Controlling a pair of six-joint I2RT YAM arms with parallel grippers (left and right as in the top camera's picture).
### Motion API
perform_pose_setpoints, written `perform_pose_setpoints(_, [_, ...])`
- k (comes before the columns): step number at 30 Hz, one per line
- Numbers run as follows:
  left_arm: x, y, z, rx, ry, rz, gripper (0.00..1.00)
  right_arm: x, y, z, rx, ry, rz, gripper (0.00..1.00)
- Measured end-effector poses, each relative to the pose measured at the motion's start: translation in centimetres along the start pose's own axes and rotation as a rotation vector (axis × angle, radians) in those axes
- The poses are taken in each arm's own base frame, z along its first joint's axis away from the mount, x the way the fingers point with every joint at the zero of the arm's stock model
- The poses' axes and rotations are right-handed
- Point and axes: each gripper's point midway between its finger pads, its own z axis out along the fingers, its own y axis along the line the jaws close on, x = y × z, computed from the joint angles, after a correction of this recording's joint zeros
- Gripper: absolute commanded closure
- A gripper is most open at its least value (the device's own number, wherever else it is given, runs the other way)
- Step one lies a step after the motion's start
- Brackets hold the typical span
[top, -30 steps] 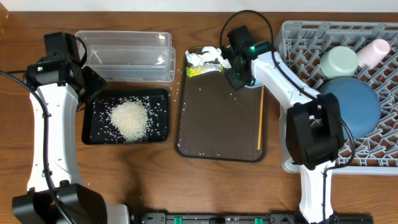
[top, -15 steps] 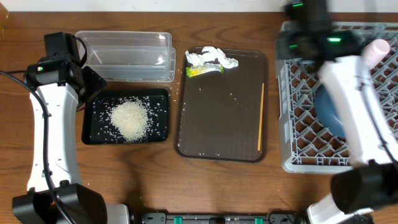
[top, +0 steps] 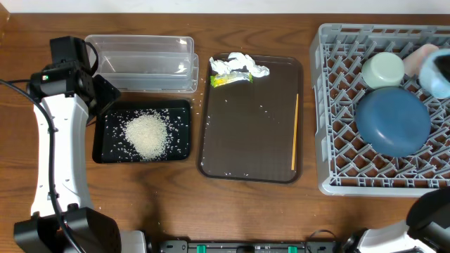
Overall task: Sort waste into correct bins and load items into the dishwasher rack
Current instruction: 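Carry the light-blue cup with the right gripper to the rack's right side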
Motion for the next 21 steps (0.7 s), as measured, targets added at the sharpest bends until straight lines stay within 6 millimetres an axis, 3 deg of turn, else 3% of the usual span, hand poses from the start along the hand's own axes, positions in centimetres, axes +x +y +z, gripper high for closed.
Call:
perform_pose_setpoints(5, [0.0, 0.0, 0.0, 0.0, 0.0, 0.0, 0.02, -0.8, -2.7, -1.4, -0.147, -0.068, 0.03, 0.99])
perform_pose_setpoints(12, [0.0, 0.0, 0.0, 0.0, 0.0, 0.0, 0.03, -0.8, -6.2, -1.7, -0.307, -0.197, -0.024, 0.99])
perform_pose_setpoints(21, [0.0, 0.0, 0.0, 0.0, 0.0, 0.0, 0.03, 0.8, -7.3, -0.7, -0.397, -0.244, -0.044, 0.99])
